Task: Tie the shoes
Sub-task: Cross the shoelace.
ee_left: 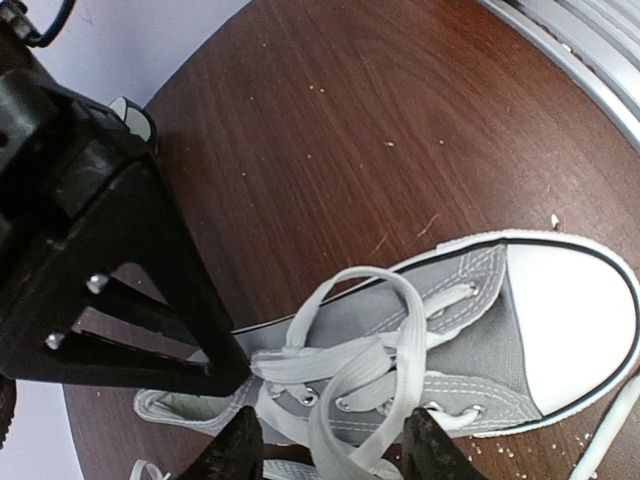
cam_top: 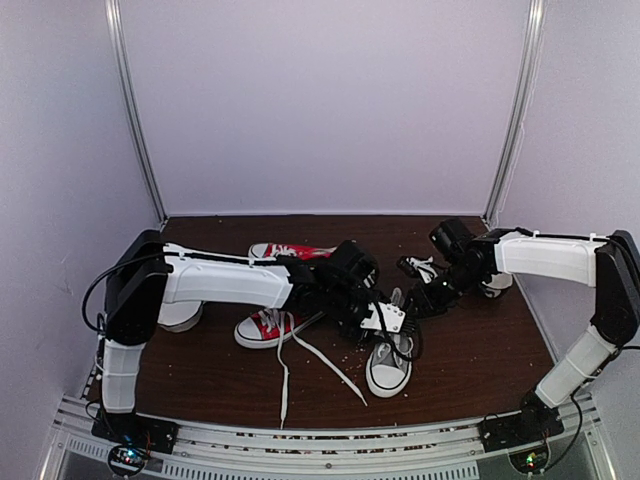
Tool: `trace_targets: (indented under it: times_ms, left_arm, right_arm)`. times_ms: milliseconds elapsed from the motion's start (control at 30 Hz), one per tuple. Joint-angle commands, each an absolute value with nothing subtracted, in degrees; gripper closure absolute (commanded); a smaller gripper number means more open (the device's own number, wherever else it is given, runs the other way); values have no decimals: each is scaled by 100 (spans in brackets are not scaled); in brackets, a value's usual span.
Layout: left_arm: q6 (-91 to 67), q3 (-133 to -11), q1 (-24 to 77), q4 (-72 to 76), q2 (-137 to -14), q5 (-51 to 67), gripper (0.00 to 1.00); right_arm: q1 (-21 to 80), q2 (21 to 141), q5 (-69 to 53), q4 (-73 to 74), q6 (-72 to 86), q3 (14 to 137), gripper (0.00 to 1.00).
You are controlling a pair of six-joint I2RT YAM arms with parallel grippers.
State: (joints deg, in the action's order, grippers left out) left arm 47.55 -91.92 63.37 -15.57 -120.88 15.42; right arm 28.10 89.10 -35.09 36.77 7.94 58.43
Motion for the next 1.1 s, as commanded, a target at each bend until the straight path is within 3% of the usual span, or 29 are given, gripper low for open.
trace_targets:
  times_ms: [0, 500, 700, 1067]
  left_arm:
    - [5212, -9062, 6408, -1451, -12226, 1464, 51]
    - [5365, -9255, 6609, -1364, -12589, 597, 78]
    - [5204, -9218, 6609, -1075, -12537, 232, 99]
    - [4585, -8690, 6601, -692, -11806, 891, 100]
  right_arm:
    - [2745, 8889, -3608, 3638, 800, 5791, 71]
    - [2698, 8851, -3775, 3639, 782, 5790, 74]
    - [2689, 8813, -3836, 3654, 761, 5746, 75]
    - [2764, 8786, -4287, 3616, 574, 5509, 75]
